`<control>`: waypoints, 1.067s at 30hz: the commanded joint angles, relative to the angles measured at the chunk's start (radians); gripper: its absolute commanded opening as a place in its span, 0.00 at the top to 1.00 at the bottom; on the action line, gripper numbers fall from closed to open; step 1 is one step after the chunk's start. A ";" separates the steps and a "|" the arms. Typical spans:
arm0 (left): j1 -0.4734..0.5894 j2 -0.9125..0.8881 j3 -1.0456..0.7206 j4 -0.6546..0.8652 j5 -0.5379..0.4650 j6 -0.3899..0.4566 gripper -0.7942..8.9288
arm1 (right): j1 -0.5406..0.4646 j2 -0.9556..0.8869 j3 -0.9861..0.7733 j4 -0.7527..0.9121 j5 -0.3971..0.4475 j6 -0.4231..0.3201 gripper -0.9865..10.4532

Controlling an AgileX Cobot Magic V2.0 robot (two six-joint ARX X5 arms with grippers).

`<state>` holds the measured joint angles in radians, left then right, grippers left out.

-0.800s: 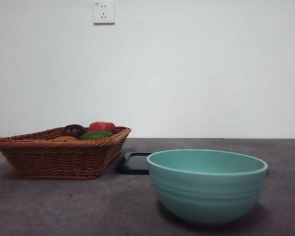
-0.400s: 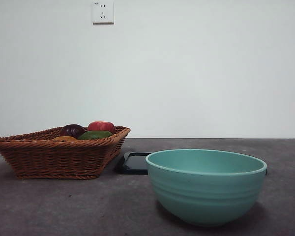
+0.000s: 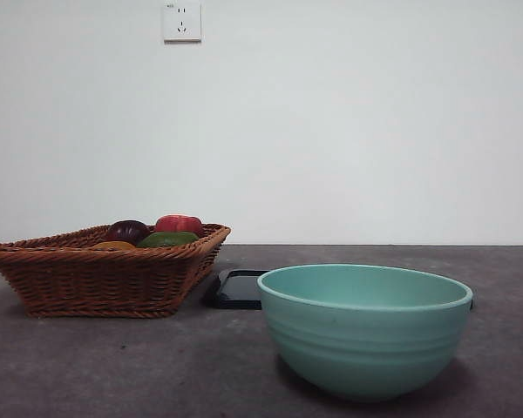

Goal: Pick up the wifruite, put it on the bowl, pick up the plate, put it on desk

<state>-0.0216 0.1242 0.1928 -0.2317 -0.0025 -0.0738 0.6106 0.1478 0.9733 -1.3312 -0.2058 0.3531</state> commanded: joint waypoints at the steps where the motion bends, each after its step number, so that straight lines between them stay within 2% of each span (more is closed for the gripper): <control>1: 0.003 -0.042 -0.052 0.023 -0.034 -0.035 0.90 | 0.009 -0.001 0.010 0.004 0.003 0.006 0.90; 8: 0.003 -0.121 -0.138 0.023 -0.034 -0.025 0.90 | 0.009 -0.001 0.010 0.004 0.003 0.006 0.90; 32: 0.003 -0.121 -0.181 0.043 -0.034 -0.018 0.90 | 0.009 -0.001 0.010 0.006 0.003 0.006 0.90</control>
<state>-0.0200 0.0048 0.0322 -0.1825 -0.0315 -0.0952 0.6109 0.1478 0.9733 -1.3308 -0.2058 0.3527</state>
